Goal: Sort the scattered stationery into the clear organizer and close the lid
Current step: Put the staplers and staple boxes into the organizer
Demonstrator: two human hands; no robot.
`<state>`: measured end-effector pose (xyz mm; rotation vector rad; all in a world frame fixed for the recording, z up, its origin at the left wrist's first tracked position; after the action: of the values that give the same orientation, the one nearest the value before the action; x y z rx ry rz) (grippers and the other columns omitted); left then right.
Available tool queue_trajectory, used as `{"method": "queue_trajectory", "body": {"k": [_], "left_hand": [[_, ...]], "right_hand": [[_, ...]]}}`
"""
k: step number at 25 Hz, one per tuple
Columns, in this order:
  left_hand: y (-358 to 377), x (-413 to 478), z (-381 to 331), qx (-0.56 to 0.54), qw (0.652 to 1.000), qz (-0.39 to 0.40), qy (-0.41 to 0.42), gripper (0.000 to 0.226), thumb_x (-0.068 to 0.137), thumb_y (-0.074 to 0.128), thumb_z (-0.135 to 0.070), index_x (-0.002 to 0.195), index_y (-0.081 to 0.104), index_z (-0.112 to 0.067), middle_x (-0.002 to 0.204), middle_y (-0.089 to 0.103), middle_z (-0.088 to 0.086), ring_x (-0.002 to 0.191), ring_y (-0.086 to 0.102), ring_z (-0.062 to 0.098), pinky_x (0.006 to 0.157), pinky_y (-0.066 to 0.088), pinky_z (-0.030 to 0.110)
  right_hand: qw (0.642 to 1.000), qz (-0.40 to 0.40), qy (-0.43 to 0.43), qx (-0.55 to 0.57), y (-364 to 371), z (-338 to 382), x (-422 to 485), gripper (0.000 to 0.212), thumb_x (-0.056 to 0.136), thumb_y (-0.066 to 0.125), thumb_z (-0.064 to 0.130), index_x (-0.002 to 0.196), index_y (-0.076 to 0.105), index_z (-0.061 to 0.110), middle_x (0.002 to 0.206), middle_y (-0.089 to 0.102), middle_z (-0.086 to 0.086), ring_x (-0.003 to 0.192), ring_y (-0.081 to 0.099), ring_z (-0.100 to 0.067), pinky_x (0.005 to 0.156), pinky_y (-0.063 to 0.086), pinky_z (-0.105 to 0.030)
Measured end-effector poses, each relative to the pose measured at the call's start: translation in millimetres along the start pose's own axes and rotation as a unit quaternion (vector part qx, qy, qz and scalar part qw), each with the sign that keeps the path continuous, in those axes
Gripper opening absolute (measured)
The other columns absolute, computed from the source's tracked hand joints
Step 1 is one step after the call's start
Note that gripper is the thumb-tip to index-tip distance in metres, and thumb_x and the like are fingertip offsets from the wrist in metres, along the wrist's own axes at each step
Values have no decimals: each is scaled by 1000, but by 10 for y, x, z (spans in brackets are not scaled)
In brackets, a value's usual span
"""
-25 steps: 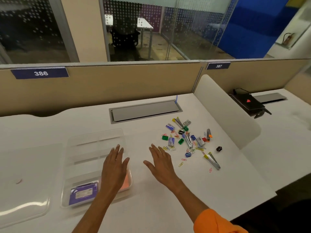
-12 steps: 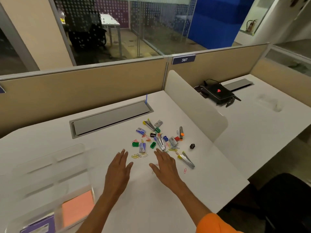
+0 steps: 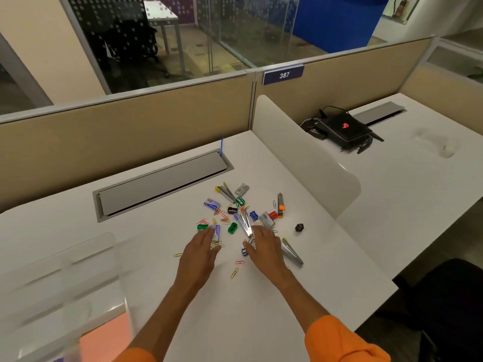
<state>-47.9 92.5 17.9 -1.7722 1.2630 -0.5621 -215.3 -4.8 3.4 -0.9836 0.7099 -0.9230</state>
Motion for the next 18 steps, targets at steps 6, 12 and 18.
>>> {"method": "queue_trajectory", "body": {"k": [6, 12, 18], "left_hand": [[101, 318, 26, 0, 1000, 22, -12, 58, 97, 48, -39, 149, 27, -23, 155, 31, 0, 140, 33, 19, 112, 30, 33], [197, 466, 181, -13, 997, 60, -52, 60, 97, 45, -42, 150, 24, -22, 157, 27, 1, 141, 32, 20, 113, 28, 35], [242, 482, 375, -51, 992, 83, -85, 64, 93, 46, -49, 149, 25, -26, 157, 27, -3, 140, 33, 19, 112, 31, 38]], "right_hand": [[998, -11, 57, 16, 170, -19, 438, 47, 93, 54, 41, 126, 51, 7, 124, 55, -11, 115, 49, -23, 95, 45, -31], [994, -22, 109, -18, 297, 7, 667, 48, 91, 56, 39, 124, 50, 5, 120, 56, -12, 111, 51, -24, 90, 46, -31], [993, -42, 112, -12, 353, -19, 677, 46, 90, 57, 38, 121, 54, 4, 115, 58, -12, 109, 54, -24, 91, 48, -32]]}}
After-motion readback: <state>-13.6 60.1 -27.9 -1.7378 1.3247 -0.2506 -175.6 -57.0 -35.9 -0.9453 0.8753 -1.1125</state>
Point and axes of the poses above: each hand's wrist, its own x-axis towards the middle knuckle, its own y-axis out of the palm, z = x × y, the point moved 3 cm from there along x, towards the middle knuckle
